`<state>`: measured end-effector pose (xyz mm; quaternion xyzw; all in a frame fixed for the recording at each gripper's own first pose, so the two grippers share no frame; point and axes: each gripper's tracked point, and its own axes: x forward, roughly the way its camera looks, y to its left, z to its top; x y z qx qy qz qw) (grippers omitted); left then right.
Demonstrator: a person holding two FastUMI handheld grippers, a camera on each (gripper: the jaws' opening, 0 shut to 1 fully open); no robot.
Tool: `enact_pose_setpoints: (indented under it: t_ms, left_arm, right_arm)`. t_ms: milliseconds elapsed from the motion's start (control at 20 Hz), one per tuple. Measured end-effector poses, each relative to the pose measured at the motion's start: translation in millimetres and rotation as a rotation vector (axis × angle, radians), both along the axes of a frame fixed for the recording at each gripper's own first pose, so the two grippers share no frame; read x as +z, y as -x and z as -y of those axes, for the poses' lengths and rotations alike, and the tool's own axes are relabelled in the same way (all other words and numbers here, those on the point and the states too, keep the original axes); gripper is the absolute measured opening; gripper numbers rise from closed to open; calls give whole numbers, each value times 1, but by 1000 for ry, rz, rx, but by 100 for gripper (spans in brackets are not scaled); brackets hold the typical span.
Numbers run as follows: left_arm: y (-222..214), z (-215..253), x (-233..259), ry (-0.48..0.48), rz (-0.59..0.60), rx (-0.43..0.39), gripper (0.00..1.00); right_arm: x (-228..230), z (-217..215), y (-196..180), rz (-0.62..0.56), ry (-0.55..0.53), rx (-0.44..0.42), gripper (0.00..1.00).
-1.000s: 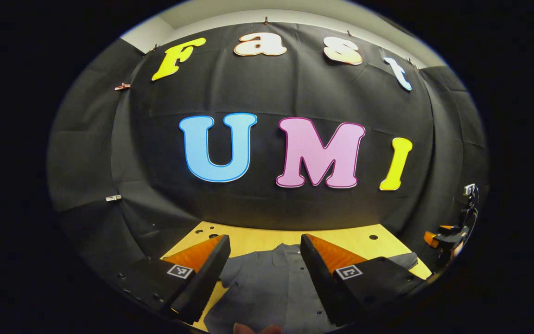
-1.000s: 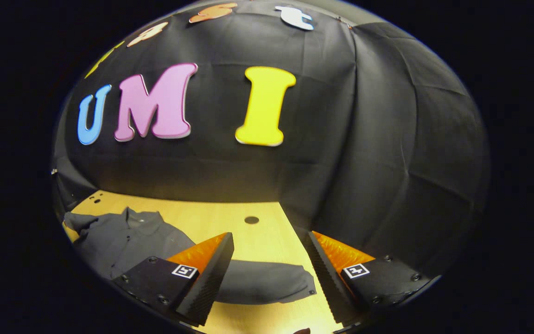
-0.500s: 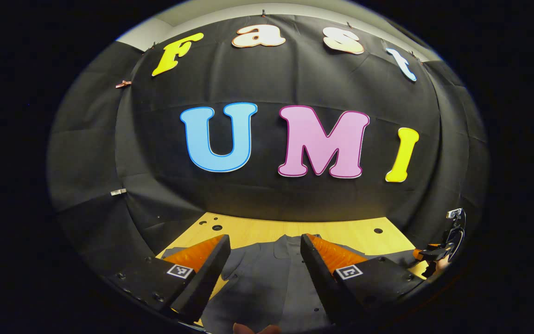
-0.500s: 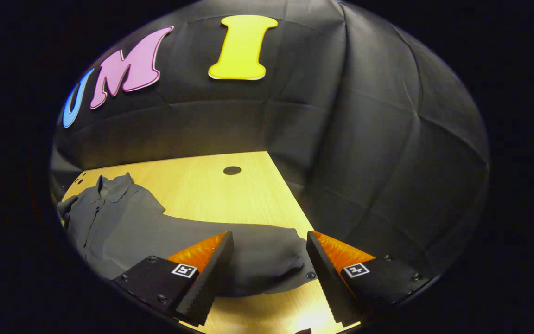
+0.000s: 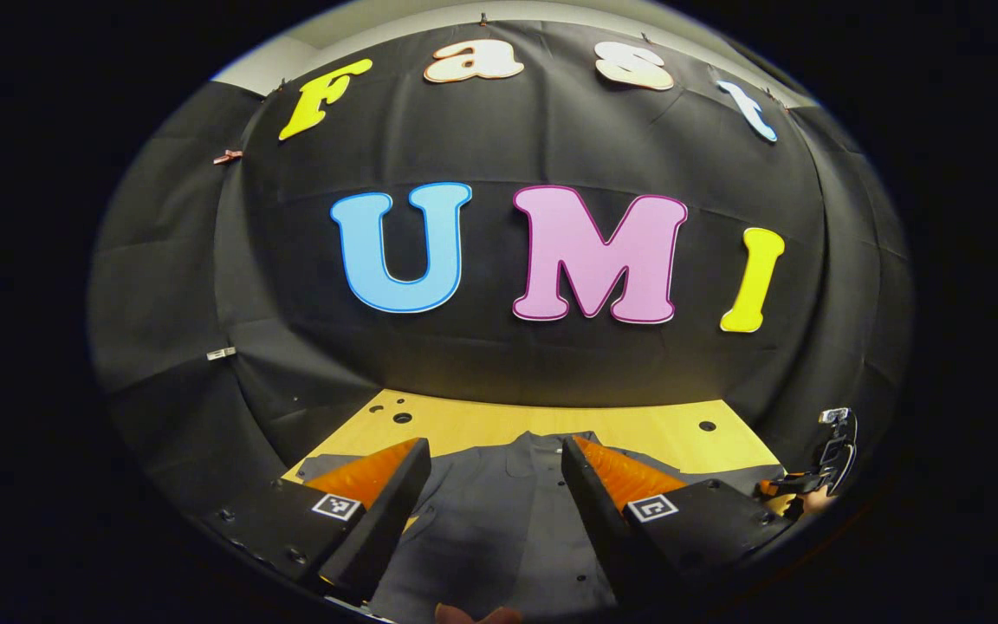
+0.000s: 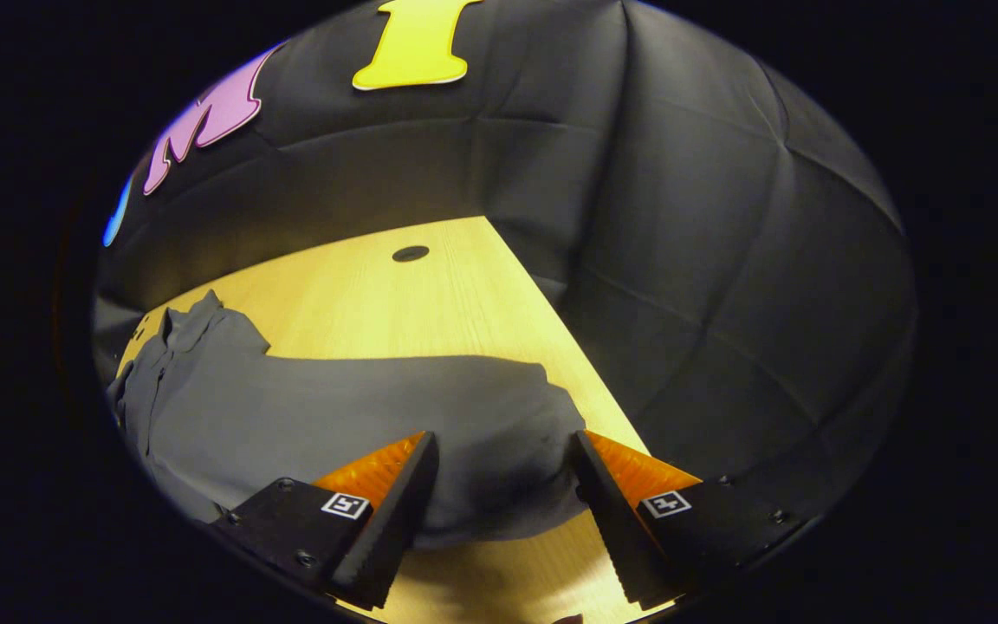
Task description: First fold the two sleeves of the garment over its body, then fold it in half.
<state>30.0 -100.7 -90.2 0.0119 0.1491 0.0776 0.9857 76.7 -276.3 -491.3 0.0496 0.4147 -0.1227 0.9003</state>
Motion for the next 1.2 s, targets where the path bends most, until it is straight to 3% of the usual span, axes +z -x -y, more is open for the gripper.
enact_pose_setpoints:
  t_ms: [150, 350, 450, 500, 800, 1200]
  left_arm:
    - [7, -6, 2, -14, 2, 25, 96]
    - [16, -21, 12, -27, 25, 60, 96]
    - [22, -34, 11, -13, 34, 87, 96]
    - [25, -41, 10, -4, 31, 95, 96]
    - [36, -101, 10, -26, 49, 126, 96]
    - [25, -189, -2, -20, 89, 69, 96]
  right_arm:
    - [4, -2, -8, 35, 3, -8, 95]
    - [0, -10, -16, 40, 8, 6, 23]
    - [1, -12, -17, 32, -17, -25, 2]
    - [13, -17, -19, 57, -41, -32, 9]
    - [110, -24, -24, 238, 21, -30, 9]
    - [249, -102, -31, 418, 49, -7, 8]
